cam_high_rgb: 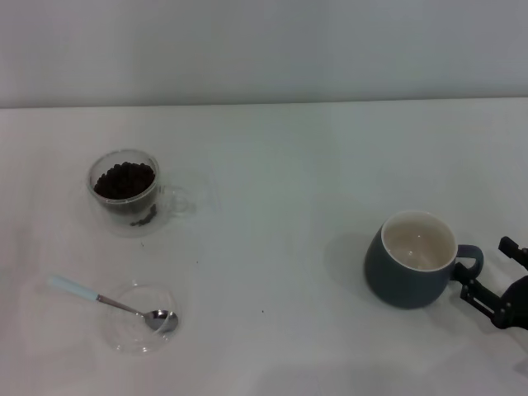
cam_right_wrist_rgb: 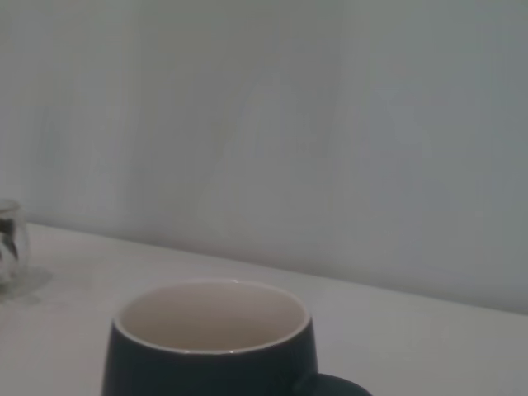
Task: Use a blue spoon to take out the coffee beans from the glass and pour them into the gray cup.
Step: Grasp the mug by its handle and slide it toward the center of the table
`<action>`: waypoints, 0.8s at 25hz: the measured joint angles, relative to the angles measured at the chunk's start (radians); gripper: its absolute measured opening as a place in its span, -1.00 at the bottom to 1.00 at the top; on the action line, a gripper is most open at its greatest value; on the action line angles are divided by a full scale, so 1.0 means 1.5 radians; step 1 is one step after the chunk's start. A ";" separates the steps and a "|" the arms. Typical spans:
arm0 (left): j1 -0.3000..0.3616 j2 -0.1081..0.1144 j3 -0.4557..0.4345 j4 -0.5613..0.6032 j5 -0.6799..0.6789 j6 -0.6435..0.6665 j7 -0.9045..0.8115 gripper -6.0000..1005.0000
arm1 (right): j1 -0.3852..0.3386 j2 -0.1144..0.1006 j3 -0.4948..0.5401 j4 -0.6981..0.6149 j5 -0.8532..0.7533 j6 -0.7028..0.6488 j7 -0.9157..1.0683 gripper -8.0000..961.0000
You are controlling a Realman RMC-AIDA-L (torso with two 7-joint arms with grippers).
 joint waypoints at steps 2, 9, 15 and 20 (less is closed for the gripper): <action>0.000 0.000 0.000 0.001 0.000 0.000 0.000 0.77 | 0.001 0.000 0.002 -0.006 0.002 0.013 -0.001 0.63; -0.001 0.002 0.000 0.003 0.000 0.000 0.000 0.77 | 0.004 0.001 0.008 -0.010 0.005 0.024 -0.001 0.60; -0.003 0.003 0.000 0.004 0.000 0.000 0.001 0.77 | 0.004 0.001 0.008 -0.012 0.006 0.024 -0.001 0.44; -0.003 0.003 0.000 0.010 0.000 0.000 0.001 0.77 | 0.007 0.001 0.004 -0.019 0.002 0.024 0.001 0.20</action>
